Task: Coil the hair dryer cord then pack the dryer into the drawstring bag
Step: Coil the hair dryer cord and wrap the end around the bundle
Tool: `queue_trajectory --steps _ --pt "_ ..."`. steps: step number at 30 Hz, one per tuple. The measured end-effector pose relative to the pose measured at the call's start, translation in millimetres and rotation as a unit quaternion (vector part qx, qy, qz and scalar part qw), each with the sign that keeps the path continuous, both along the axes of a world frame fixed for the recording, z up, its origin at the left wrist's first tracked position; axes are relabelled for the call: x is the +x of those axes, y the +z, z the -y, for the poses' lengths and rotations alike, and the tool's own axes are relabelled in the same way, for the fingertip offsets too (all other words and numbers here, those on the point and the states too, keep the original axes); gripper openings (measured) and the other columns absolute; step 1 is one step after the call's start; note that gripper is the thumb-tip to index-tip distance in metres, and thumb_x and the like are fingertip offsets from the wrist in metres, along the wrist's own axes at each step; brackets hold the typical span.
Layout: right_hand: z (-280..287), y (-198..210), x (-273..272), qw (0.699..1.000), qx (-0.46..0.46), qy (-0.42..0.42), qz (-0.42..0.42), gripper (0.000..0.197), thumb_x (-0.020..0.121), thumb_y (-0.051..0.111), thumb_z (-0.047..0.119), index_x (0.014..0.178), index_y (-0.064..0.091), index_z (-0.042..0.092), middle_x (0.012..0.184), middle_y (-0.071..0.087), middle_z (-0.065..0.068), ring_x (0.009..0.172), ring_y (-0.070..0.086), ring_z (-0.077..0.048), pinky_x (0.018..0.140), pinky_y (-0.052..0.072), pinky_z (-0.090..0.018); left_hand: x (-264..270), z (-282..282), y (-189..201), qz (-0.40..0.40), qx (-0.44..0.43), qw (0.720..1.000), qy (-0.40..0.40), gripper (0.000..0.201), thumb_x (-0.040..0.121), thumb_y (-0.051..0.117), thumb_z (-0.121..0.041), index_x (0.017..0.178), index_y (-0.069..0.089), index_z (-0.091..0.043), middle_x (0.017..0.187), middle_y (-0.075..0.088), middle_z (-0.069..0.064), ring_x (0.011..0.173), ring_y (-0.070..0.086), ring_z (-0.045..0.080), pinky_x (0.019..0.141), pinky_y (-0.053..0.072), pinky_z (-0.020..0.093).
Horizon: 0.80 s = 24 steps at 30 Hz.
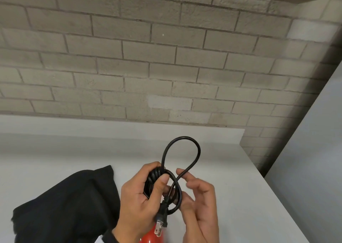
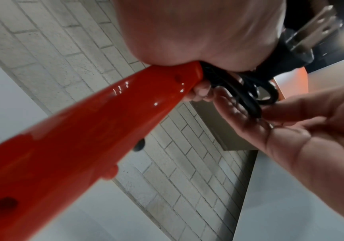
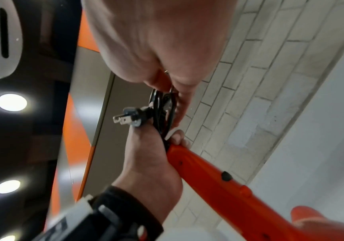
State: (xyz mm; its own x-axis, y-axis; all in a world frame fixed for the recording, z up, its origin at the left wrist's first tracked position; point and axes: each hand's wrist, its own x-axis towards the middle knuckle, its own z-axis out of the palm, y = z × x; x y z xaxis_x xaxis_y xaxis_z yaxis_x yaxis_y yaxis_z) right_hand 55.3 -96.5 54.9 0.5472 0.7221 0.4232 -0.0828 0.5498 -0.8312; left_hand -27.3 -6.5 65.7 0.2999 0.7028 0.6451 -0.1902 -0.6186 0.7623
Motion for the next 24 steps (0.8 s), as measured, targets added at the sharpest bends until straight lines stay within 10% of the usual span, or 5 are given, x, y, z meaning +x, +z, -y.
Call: queue_trajectory --steps 4,13,20,24 --pt "6.1 -1.9 3.2 0.985 -0.037 0.038 0.165 0.034 0.066 0.081 0.022 0.094 0.065 0.033 0.143 0.044 0.015 0.111 0.065 -0.026 0.084 0.056 -0.034 0.2 -3.7 -1.8 -0.020 0.025 0.999 0.035 0.027 0.084 0.056 -0.056 0.095 0.062 -0.032 0.073 0.066 -0.008 0.058 0.066 0.009 0.055 0.051 0.017" --pt "17.5 10.6 18.8 0.924 -0.160 0.049 0.344 0.045 0.075 0.079 0.015 0.113 0.067 0.034 0.152 0.034 0.018 0.123 0.056 -0.006 0.102 0.047 -0.037 0.3 -5.5 -1.5 -0.012 0.020 0.999 0.044 0.034 0.086 0.052 -0.059 0.097 0.063 -0.028 0.069 0.064 -0.008 0.054 0.065 0.007 0.053 0.048 0.012" --pt "13.0 -2.0 13.6 0.915 -0.080 -0.111 0.380 0.034 0.076 0.073 0.003 0.087 0.072 0.034 0.138 0.050 0.017 0.111 0.061 -0.009 0.087 0.049 -0.013 1.5 -2.8 0.2 -0.033 0.043 0.996 0.076 0.026 0.088 0.051 -0.055 0.095 0.062 -0.033 0.074 0.063 -0.005 0.058 0.059 0.015 0.051 0.046 0.016" --pt "18.3 2.4 13.8 0.932 -0.023 -0.125 0.340 0.009 0.081 0.073 0.039 0.089 0.073 0.036 0.142 0.050 -0.004 0.128 0.052 -0.027 0.097 0.047 -0.030 -0.3 -7.0 0.9 -0.043 0.031 0.994 0.096 0.017 0.085 0.054 -0.044 0.091 0.062 -0.030 0.080 0.065 -0.006 0.064 0.061 0.014 0.056 0.048 0.019"
